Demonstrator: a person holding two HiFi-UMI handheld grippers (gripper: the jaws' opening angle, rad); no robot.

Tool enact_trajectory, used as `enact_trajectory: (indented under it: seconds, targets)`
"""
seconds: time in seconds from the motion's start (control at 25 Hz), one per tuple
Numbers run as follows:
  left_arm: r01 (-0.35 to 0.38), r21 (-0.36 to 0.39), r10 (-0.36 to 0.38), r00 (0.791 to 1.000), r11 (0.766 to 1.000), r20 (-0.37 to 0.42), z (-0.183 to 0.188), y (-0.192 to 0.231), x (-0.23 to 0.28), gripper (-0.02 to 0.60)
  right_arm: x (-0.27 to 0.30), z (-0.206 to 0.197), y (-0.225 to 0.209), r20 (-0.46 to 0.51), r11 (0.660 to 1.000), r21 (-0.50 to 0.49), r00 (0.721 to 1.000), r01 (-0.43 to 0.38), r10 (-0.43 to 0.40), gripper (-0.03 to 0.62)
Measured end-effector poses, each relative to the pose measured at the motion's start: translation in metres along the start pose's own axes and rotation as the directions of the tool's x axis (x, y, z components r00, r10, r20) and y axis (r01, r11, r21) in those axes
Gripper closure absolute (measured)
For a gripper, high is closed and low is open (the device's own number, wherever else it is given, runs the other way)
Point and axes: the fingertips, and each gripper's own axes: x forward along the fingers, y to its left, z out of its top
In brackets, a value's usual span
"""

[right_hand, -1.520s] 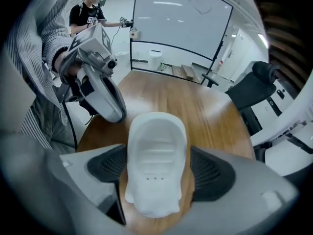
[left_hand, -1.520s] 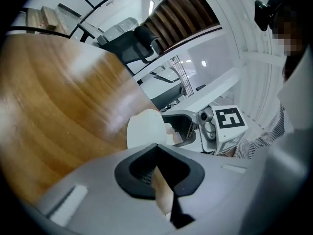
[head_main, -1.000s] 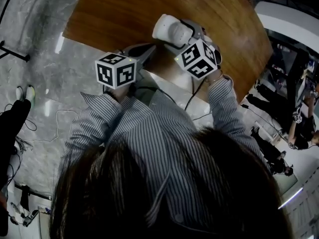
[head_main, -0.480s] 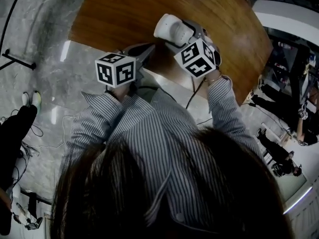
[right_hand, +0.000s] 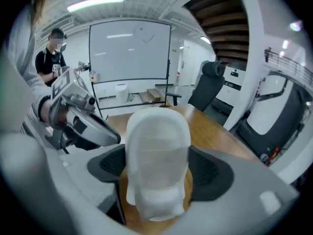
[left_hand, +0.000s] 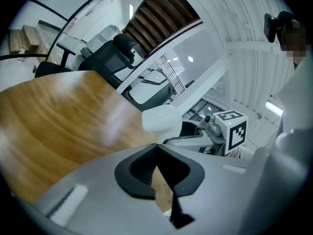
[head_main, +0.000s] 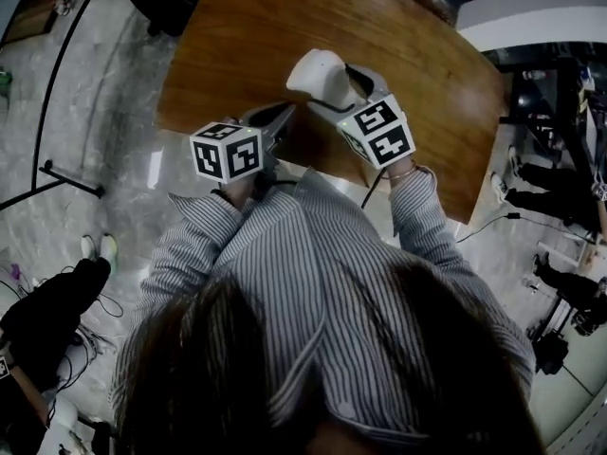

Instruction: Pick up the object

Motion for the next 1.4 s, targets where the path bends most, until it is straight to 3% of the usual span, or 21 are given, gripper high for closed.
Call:
enact_trajectory:
  seconds: [0.24,0.52,0.68,1.0,1.2,1.4]
  targets:
    - [-0.009,0.077,0.006,0.999,0.997,0.035,0.036,-0.006,-0.005,0.58,-0.032,0.026,-0.011,0.232,0.968,0.252,0.971,-0.005,-0.055,0.197]
    - [-0.001,0.133,-0.005,0.999,0.991,0.045,0.048,-0.015,-0.004,0.58,-0.059,0.029,-0.016,0.409,0.913,0.407,0.9,-0.031,-0.152,0.197]
    - [0.014,0.162,-0.02,0.999,0.987,0.034,0.053,-0.021,0.003,0.58,-0.066,0.026,-0.017,0.454,0.887,0.46,0.871,-0.048,-0.189,0.197]
    - [0.035,0.179,-0.035,0.999,0.983,-0.004,0.048,-0.028,0.02,0.58,-0.076,0.012,-0.022,0.509,0.763,0.627,0.825,-0.159,-0.246,0.197]
    - [0.037,0.176,-0.037,0.999,0.984,-0.003,0.048,-0.025,0.025,0.58,-0.08,0.008,-0.023,0.522,0.745,0.644,0.812,-0.175,-0.26,0.197]
    - [0.05,0.171,-0.049,0.999,0.984,-0.01,0.045,-0.031,0.031,0.58,-0.085,0.001,-0.028,0.507,0.73,0.663,0.817,-0.167,-0.274,0.197]
